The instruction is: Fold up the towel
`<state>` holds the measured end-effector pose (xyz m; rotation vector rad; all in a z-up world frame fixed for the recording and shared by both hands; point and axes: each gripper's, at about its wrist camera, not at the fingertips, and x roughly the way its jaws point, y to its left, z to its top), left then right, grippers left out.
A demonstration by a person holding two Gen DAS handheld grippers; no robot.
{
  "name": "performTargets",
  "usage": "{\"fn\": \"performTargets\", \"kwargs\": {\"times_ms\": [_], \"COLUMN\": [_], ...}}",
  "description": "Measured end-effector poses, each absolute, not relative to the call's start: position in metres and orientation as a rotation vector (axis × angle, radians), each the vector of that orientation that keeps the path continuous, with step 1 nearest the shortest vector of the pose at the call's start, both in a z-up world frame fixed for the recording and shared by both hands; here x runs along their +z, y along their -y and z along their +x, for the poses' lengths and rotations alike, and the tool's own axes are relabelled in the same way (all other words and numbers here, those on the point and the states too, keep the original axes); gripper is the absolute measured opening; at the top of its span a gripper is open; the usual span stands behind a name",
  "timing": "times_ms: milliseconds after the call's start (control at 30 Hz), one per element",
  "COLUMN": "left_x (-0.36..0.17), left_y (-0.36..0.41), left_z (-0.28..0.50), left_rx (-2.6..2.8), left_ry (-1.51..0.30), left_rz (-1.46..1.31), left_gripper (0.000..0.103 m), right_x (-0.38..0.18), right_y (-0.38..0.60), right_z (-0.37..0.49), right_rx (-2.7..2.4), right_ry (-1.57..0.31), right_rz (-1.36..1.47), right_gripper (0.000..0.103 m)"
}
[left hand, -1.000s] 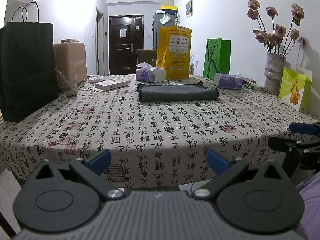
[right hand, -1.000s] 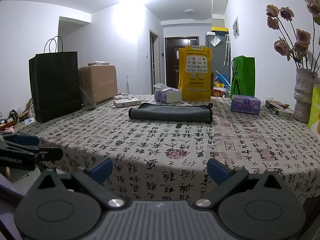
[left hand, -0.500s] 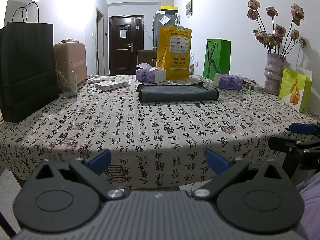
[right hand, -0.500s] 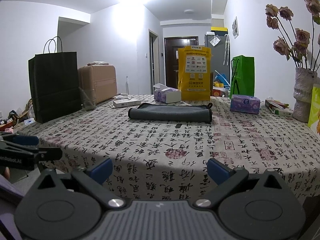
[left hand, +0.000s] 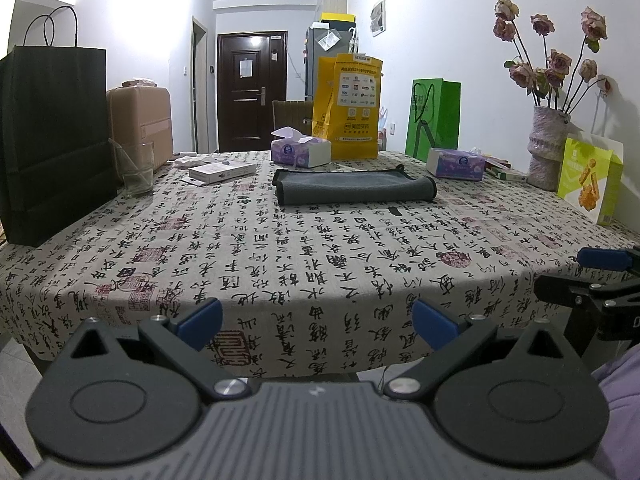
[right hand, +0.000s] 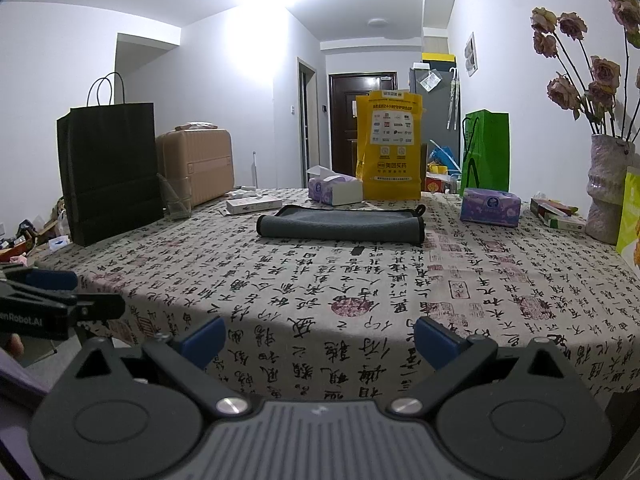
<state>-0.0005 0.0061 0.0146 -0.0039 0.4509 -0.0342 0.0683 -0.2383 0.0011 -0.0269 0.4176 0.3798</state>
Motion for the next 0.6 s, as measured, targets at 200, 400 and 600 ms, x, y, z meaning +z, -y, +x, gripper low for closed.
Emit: {"fn": "performTargets", "kwargs": {"times_ms": [200, 400, 600], "left_x": [0.0146, 0.0144, 0.0149], "left_y": [-0.0059, -0.0059, -0.0054], "left_z": [-0.0006, -0.0005, -0.0019], "left_rx": [-0.033, -0.033, -0.035], "left_ry": [-0.451, -0.450, -0.442], "left_rz": [-0.004, -0.004, -0.008], "left_gripper": [0.103, 0.103, 0.103], "right_x": [0.0008, 0.0008, 0.0008], "right_y": [0.2379, 0.2381, 0.2381], "right_z": [0.0682, 0.0682, 0.0683], "right_rx": [0.379, 0.380, 0.380], "right_ry": [-0.418, -0.418, -0.418], "right_rz": [-0.027, -0.027, -0.027], "right_gripper": [0.101, 0.101, 0.101]}}
